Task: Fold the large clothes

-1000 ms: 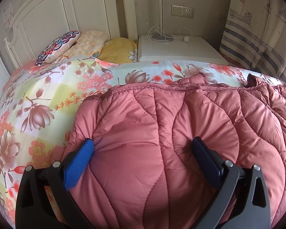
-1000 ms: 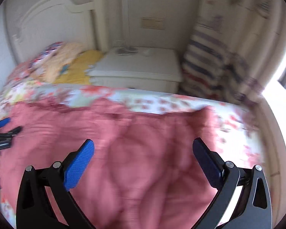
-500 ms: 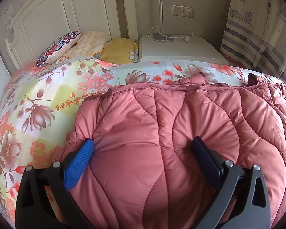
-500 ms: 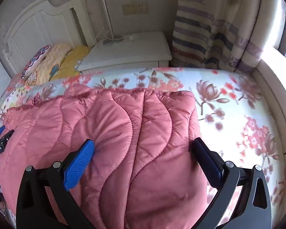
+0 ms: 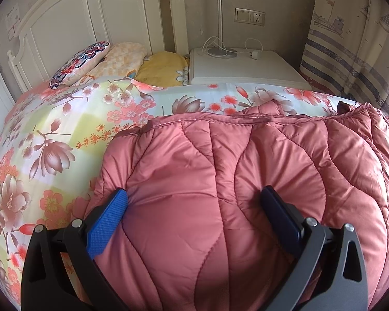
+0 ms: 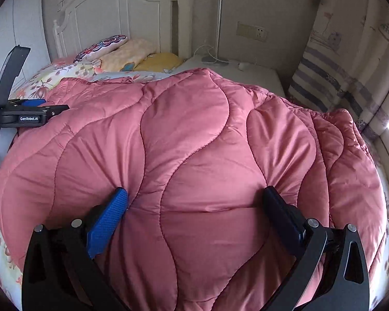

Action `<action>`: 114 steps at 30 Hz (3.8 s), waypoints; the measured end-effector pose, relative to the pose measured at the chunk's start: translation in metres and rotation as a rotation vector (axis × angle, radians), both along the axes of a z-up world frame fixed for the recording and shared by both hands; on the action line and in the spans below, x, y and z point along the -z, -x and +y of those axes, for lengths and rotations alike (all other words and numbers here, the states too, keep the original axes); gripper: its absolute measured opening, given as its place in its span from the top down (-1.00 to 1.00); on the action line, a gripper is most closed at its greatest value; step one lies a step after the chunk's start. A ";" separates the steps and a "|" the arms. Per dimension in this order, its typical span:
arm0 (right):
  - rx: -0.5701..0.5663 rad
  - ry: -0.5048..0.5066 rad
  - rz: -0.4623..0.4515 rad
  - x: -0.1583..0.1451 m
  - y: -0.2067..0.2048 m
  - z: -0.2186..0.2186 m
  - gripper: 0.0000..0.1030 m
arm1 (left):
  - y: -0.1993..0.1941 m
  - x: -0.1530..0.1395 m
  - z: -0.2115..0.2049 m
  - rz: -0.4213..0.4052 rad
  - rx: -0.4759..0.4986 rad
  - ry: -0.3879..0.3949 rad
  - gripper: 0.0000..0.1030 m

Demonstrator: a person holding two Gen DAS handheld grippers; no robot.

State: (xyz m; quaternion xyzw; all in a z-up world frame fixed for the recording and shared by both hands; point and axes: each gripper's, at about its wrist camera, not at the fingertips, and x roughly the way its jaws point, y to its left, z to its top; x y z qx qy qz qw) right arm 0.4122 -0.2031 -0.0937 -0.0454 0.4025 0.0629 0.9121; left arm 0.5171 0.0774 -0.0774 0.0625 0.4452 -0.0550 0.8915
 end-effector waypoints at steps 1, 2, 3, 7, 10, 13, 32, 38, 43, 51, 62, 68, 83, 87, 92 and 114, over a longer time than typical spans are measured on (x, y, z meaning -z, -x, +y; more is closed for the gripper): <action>-0.001 0.001 -0.001 0.001 0.001 0.000 -0.91 | 0.000 0.000 0.000 -0.001 0.000 -0.001 -0.96; 0.001 -0.006 0.006 0.000 0.001 -0.002 -0.91 | 0.000 0.000 0.000 -0.001 -0.001 -0.001 -0.96; 0.021 -0.011 0.019 -0.005 0.002 -0.003 -0.91 | 0.001 -0.001 0.000 -0.003 -0.002 -0.004 -0.96; 0.020 -0.053 -0.073 -0.032 0.036 0.013 -0.90 | 0.002 -0.001 -0.001 -0.005 -0.004 -0.013 -0.96; -0.042 0.003 -0.097 -0.028 0.052 0.039 -0.91 | 0.002 -0.001 -0.001 -0.006 -0.004 -0.012 -0.96; -0.034 0.031 -0.073 0.000 0.050 0.047 -0.91 | 0.002 -0.001 -0.001 -0.008 -0.004 -0.012 -0.96; -0.028 -0.013 -0.017 0.001 0.063 0.041 -0.91 | 0.005 0.001 -0.008 -0.018 -0.015 -0.064 -0.96; -0.033 0.006 -0.011 0.003 0.062 0.043 -0.91 | 0.006 0.001 -0.008 -0.018 -0.016 -0.061 -0.96; -0.024 0.033 -0.022 0.006 0.064 0.048 -0.91 | 0.006 0.001 -0.008 -0.020 -0.017 -0.060 -0.96; -0.016 0.024 -0.015 0.007 0.065 0.048 -0.91 | 0.006 0.000 -0.010 -0.023 -0.019 -0.084 -0.96; -0.024 0.002 0.005 0.006 0.062 0.043 -0.91 | 0.071 -0.062 0.003 -0.103 -0.084 0.032 -0.96; -0.035 -0.006 0.001 0.005 0.062 0.042 -0.91 | 0.086 -0.013 0.015 0.015 -0.067 -0.082 -0.96; 0.272 -0.877 0.038 0.027 0.195 -0.140 -0.91 | 0.086 0.004 0.029 0.038 -0.070 0.017 -0.96; 0.289 -0.816 0.076 0.032 0.168 -0.131 -0.91 | 0.083 0.005 0.029 0.055 -0.058 0.024 -0.96; 0.382 -0.804 0.018 0.030 0.118 -0.107 -0.91 | 0.081 0.007 0.031 0.070 -0.043 0.028 -0.96; 0.340 -1.129 -0.194 0.030 0.210 -0.157 0.39 | 0.172 -0.048 -0.041 0.022 0.088 0.068 -0.96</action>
